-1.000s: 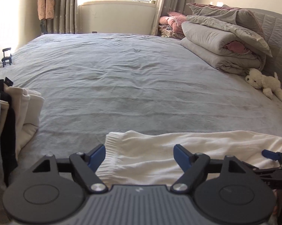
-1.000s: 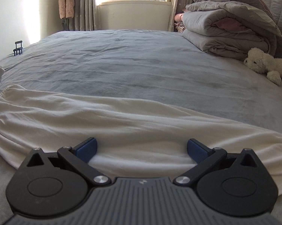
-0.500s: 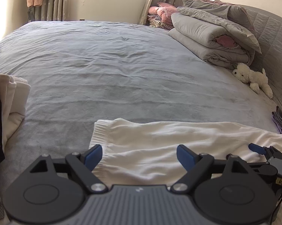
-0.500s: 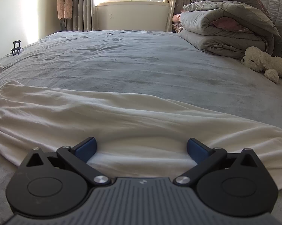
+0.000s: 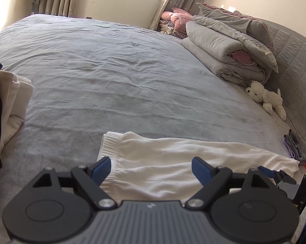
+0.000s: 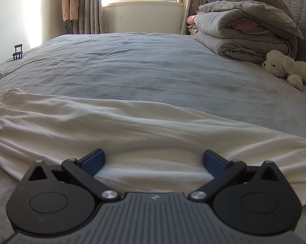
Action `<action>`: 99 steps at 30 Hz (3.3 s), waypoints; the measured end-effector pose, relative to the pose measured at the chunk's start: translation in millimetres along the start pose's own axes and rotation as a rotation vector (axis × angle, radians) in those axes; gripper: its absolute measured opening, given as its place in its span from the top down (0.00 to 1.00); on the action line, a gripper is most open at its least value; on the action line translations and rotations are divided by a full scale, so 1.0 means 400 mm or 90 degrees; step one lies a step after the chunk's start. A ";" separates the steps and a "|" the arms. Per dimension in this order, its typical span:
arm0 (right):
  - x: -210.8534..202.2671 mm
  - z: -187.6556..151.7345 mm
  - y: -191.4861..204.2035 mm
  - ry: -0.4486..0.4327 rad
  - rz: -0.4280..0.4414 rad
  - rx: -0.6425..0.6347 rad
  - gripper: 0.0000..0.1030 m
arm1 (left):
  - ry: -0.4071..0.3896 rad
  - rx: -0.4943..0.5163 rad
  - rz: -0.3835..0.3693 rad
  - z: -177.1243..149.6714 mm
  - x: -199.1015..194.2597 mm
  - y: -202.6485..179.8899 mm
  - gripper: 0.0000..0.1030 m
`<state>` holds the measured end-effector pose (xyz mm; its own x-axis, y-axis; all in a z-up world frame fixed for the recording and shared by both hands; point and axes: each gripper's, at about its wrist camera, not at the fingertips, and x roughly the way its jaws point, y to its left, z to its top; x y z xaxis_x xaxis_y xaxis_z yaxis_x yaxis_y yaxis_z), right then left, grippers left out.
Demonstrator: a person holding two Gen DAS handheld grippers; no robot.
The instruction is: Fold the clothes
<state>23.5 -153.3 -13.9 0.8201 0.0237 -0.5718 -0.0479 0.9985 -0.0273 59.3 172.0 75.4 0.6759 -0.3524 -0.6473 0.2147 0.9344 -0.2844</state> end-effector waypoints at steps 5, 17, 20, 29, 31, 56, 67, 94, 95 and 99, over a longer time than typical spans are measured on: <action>0.000 0.000 0.001 0.000 0.000 0.000 0.00 | 0.003 0.008 0.001 -0.001 0.004 -0.010 0.15; 0.000 0.000 0.001 0.000 0.000 0.000 0.00 | 0.008 0.002 -0.007 -0.001 0.007 -0.010 0.15; 0.000 0.000 0.001 0.000 0.000 0.000 0.00 | 0.010 0.002 -0.008 0.000 0.008 -0.008 0.15; 0.000 0.000 0.001 0.000 0.000 0.000 0.00 | 0.019 -0.013 -0.025 0.004 0.018 -0.003 0.15; 0.000 0.000 0.001 0.000 0.000 0.000 0.00 | 0.021 -0.012 -0.026 0.004 0.019 -0.001 0.15; 0.000 0.000 0.002 0.000 -0.001 0.000 0.00 | 0.000 0.043 0.045 -0.013 0.012 -0.033 0.15; 0.001 -0.001 0.003 0.000 -0.001 0.000 0.00 | 0.005 0.045 0.068 -0.018 0.033 -0.036 0.15; -0.124 0.072 -0.186 -0.033 -0.043 0.034 0.00 | -0.026 0.026 0.127 -0.007 0.020 -0.017 0.15; -0.130 0.081 -0.227 -0.032 -0.061 0.055 0.00 | -0.030 0.024 0.127 -0.005 0.016 -0.014 0.15; -0.152 0.085 -0.405 -0.005 -0.127 0.197 0.00 | -0.033 0.016 0.126 -0.008 0.012 -0.010 0.16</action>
<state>0.7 -314.7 53.1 0.8000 -0.1746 -0.5741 0.2875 0.9513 0.1114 59.4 166.5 71.1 0.7421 -0.1597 -0.6510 0.0920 0.9863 -0.1370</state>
